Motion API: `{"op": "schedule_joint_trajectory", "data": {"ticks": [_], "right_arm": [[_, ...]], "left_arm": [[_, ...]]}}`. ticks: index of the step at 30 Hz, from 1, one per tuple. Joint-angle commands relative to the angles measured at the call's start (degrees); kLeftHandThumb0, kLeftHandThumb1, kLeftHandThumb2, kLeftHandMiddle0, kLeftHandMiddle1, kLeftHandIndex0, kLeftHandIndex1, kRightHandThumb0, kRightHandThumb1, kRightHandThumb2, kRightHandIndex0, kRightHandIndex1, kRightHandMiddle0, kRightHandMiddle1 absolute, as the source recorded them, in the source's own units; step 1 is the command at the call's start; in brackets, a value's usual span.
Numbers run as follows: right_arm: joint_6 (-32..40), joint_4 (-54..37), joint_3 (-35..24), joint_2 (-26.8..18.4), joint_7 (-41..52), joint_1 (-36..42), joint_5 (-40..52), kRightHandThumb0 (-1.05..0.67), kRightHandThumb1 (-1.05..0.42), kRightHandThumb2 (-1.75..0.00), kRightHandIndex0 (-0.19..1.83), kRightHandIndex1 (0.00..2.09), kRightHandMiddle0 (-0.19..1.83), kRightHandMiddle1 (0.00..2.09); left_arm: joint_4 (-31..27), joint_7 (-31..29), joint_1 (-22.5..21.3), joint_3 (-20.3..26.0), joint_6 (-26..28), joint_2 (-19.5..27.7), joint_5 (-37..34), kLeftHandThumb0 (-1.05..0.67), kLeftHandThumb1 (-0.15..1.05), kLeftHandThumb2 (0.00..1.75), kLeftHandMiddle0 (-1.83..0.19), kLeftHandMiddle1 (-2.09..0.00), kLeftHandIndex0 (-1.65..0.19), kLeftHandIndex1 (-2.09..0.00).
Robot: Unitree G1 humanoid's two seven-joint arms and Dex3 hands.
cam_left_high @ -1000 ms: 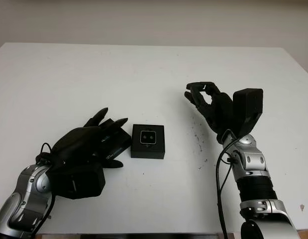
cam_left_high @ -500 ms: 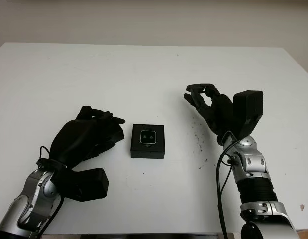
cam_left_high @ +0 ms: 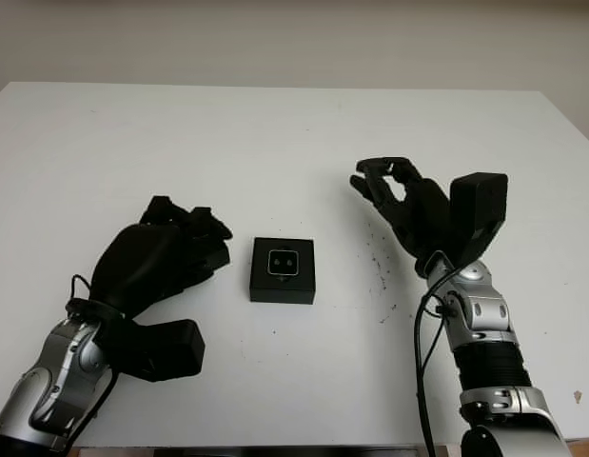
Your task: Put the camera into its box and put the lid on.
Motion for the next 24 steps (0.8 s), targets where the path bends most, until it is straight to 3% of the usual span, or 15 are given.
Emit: {"op": "schedule_joint_trajectory", "data": {"ticks": [1,6,12,18,24], "right_arm": [[-0.37,-1.01,0.07,0.09,-0.16,0.36,-0.18,-0.55,-1.05,-0.32,0.26,0.37,-0.06,1.67],[-0.72,-0.53,0.22,0.25,-0.37,0.36,-0.43,-0.56,-1.05,-0.32,0.24,0.41,-0.08,1.58],[-0.97,-0.29,0.41,0.28,-0.43,0.45,-0.66,-0.57,-1.05,-0.32,0.23,0.44,-0.08,1.52],[-1.38,0.10,0.53,0.50,-0.54,0.40,-0.98,-0.56,-1.05,-0.33,0.21,0.47,-0.06,1.55],[-1.34,0.20,0.53,0.34,-0.04,0.36,-0.96,-0.56,-1.05,-0.33,0.19,0.51,-0.07,1.59]], "left_arm": [[-0.09,-0.96,-1.54,0.99,0.23,0.75,-0.98,-0.15,1.04,0.06,-0.21,-1.50,-0.20,-1.18],[-0.86,-3.10,-3.60,3.28,0.11,0.66,-5.87,-0.16,1.05,0.07,-0.17,-1.66,-0.21,-1.16],[-4.55,-6.73,-5.99,6.48,1.95,0.47,-11.55,-0.16,1.05,0.06,-0.23,-1.33,-0.25,-1.10],[-8.13,-8.64,-6.56,7.80,3.29,0.23,-13.76,-0.16,1.05,0.06,-0.23,-1.41,-0.26,-1.08],[-11.53,-11.59,-5.66,7.99,6.08,0.38,-15.27,-0.17,1.05,0.07,-0.23,-1.28,-0.20,-1.02]]}}
